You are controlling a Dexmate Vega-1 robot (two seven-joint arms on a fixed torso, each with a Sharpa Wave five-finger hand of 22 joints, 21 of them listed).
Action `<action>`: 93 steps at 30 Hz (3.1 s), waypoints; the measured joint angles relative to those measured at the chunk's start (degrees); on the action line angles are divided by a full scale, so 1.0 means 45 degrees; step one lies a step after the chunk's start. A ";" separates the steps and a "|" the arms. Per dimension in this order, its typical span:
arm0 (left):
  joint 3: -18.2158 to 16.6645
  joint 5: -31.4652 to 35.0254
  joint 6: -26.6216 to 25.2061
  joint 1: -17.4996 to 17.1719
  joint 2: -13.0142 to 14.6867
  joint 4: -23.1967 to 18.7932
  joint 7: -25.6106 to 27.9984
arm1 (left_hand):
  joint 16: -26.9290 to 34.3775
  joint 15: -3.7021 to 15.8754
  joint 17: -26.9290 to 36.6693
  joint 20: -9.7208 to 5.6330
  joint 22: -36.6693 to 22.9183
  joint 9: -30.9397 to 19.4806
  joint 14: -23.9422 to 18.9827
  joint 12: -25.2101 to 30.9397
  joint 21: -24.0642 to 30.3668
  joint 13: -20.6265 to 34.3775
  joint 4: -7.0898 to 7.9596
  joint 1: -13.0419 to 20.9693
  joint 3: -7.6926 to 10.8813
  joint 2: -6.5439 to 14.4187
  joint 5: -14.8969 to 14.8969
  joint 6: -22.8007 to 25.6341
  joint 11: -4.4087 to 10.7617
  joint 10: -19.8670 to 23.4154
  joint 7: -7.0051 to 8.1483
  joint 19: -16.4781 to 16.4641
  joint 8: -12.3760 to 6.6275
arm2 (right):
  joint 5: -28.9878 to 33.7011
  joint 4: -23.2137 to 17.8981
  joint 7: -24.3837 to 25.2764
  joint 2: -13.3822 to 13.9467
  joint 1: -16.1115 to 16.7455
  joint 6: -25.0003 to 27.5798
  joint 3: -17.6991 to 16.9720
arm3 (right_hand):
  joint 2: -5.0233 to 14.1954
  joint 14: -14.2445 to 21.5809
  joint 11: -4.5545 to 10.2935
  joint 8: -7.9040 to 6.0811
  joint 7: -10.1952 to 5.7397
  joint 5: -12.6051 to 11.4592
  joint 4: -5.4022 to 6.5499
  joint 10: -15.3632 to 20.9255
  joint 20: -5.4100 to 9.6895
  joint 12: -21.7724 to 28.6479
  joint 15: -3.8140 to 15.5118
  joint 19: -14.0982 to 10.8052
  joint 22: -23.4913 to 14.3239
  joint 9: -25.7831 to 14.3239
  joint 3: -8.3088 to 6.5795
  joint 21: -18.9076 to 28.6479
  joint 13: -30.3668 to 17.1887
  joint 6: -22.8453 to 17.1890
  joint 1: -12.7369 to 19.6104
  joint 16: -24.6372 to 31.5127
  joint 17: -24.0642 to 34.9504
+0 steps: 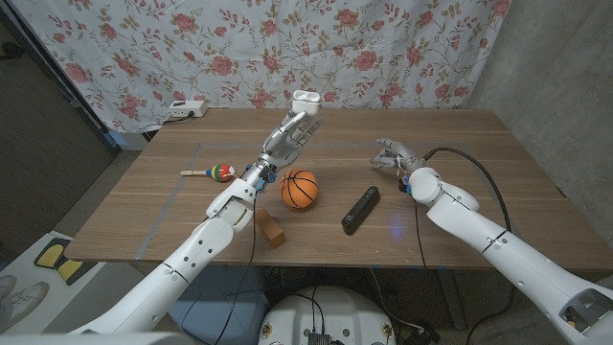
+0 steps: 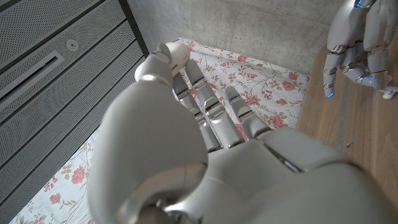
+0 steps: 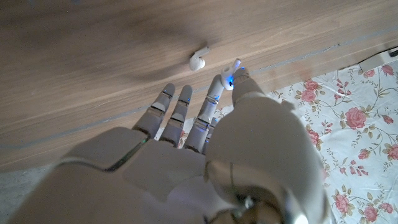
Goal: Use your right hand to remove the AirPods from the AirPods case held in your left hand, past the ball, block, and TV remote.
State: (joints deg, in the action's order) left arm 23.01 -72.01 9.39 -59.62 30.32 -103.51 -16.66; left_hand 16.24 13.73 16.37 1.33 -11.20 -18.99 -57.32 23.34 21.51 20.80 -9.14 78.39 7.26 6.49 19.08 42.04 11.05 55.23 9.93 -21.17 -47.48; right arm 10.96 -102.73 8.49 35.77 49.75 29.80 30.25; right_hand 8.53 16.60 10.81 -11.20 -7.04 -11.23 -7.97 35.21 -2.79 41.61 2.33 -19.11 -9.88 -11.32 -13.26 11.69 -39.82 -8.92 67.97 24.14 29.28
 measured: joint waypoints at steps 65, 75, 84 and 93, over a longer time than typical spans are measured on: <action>-0.0252 -0.0363 0.0114 -0.0084 -0.0024 0.0328 -0.0754 | -0.0003 -0.0047 0.0000 -0.0001 0.0000 0.0054 -0.0047 -0.0047 0.0078 0.0000 0.0000 0.0019 0.0000 -0.0019 0.0000 -0.0002 0.0007 0.0006 0.0046 -0.0001 0.0001 | -0.0331 -0.0125 0.0092 -0.0310 -0.0066 0.0312 -0.0319 | -0.0081 -0.0425 -0.0443 -0.0170 0.0560 -0.0201 0.0607 -0.1217 -0.0311 -0.2750 0.0001 -0.0089 0.0005 0.0002 0.0670 -0.0049 0.2587 0.0064 -0.1987 -0.0897 -0.1147; -0.0375 -0.0301 0.0366 -0.0334 -0.0050 0.0218 -0.0617 | -0.0014 -0.0047 0.0000 -0.0001 0.0000 0.0060 -0.0047 -0.0023 0.0078 0.0000 0.0000 0.0015 0.0000 -0.0015 -0.0002 -0.0003 0.0005 0.0004 0.0045 -0.0001 0.0002 | -0.0641 -0.0382 0.0254 -0.0370 0.0056 0.0370 -0.0580 | 0.0020 -0.0933 -0.0555 -0.0669 0.0138 -0.0036 0.1220 -0.1421 -0.0150 -0.3553 -0.0021 0.0072 0.0004 0.0002 0.0929 -0.0109 0.3185 -0.1409 -0.3215 -0.1245 -0.1429; -0.0483 -0.0380 0.0439 -0.0487 -0.0034 0.0192 -0.0588 | -0.0016 -0.0046 0.0010 -0.0071 0.0000 0.0057 -0.0047 -0.0023 0.0078 0.0000 0.0000 0.0001 0.0000 -0.0001 -0.0008 -0.0013 0.0004 0.0003 0.0036 0.0070 0.0014 | -0.0934 -0.0774 0.0341 -0.0372 0.0215 0.0374 -0.0776 | 0.0003 -0.1002 -0.0567 -0.0918 0.0043 0.0096 0.1374 -0.1341 -0.0151 -0.3803 0.0043 0.0072 0.0003 0.0002 0.0979 -0.0109 0.3434 -0.2239 -0.3528 -0.1372 -0.1637; -0.0586 -0.0484 0.0446 -0.0537 -0.0005 0.0237 -0.0567 | 0.0032 -0.0047 0.0067 -0.0071 0.0000 0.0054 -0.0046 -0.0024 0.0078 0.0000 0.0000 0.0000 0.0000 0.0000 -0.0016 0.0005 0.0003 0.0002 0.0095 0.0070 0.0032 | -0.1352 -0.1278 0.0640 -0.0426 0.0518 0.0228 -0.1158 | 0.0019 -0.1002 -0.0671 -0.1050 0.0058 0.0096 0.1410 -0.1208 -0.0151 -0.3937 0.0043 0.0072 0.0003 0.0002 0.0941 -0.0109 0.3595 -0.2660 -0.3644 -0.1478 -0.1785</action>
State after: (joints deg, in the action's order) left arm 20.38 -74.19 11.40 -62.04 30.30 -102.45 -19.22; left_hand 16.39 13.51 16.67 1.02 -11.20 -18.74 -57.53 23.23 21.86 20.80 -9.14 78.39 7.26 6.49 19.01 42.07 11.06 55.23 10.36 -20.86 -47.33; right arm 4.88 -108.48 11.37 33.85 52.08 30.82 25.04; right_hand 8.62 12.09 7.79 -15.93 -6.78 -10.80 -1.63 29.77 -3.47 23.90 2.52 -18.79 -9.87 -11.31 -9.03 11.20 -23.64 -20.89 51.57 17.49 21.25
